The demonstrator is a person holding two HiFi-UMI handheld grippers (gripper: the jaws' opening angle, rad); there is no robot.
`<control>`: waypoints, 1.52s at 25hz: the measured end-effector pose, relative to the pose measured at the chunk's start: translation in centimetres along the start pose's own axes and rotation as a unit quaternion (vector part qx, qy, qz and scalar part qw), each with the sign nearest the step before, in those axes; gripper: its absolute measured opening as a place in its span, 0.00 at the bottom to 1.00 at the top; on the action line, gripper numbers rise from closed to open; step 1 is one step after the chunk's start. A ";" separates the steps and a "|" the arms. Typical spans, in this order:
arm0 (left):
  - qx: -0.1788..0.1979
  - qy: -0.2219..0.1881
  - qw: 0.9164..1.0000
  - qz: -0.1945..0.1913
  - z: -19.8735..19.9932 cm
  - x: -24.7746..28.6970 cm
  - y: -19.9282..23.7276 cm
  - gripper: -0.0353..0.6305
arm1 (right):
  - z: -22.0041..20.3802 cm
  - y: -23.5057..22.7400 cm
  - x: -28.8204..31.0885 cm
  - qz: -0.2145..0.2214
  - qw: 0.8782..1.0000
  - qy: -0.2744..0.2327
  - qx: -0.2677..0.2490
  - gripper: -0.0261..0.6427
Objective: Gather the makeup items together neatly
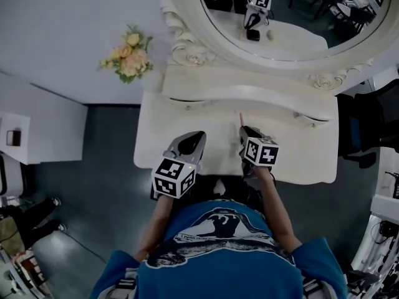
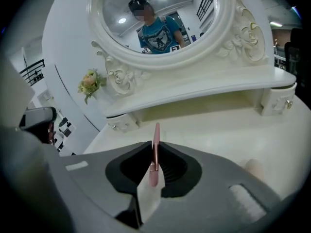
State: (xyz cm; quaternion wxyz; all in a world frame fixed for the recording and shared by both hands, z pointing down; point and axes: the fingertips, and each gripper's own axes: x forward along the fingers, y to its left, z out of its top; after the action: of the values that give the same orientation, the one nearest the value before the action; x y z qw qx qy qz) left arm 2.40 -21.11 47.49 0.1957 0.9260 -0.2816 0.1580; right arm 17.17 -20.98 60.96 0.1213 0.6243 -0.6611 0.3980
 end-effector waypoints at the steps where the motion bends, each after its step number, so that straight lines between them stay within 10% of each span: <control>1: 0.001 0.001 1.000 -0.003 0.0 -0.1 0.1 0.07 | -0.6 0.8 0.5 0.005 1.000 0.007 0.001 0.11; 22: -0.010 -0.006 1.000 0.000 -0.7 -2.4 3.4 0.07 | -6.6 3.7 5.3 -0.023 0.996 0.069 0.053 0.11; 30: -0.005 -0.004 1.000 -0.014 -1.0 -2.8 2.7 0.07 | -6.3 3.9 4.2 0.008 0.994 0.043 0.103 0.20; 38: -0.003 0.006 0.999 -0.038 -1.8 -2.4 1.6 0.07 | -4.3 5.3 0.0 0.042 0.998 -0.026 0.044 0.25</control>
State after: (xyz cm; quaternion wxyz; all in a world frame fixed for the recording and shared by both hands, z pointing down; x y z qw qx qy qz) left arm -0.69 -20.43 48.50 0.2063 0.9344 -0.2454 0.1554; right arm 10.85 -18.53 61.79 0.0594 0.6107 -0.6715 0.4155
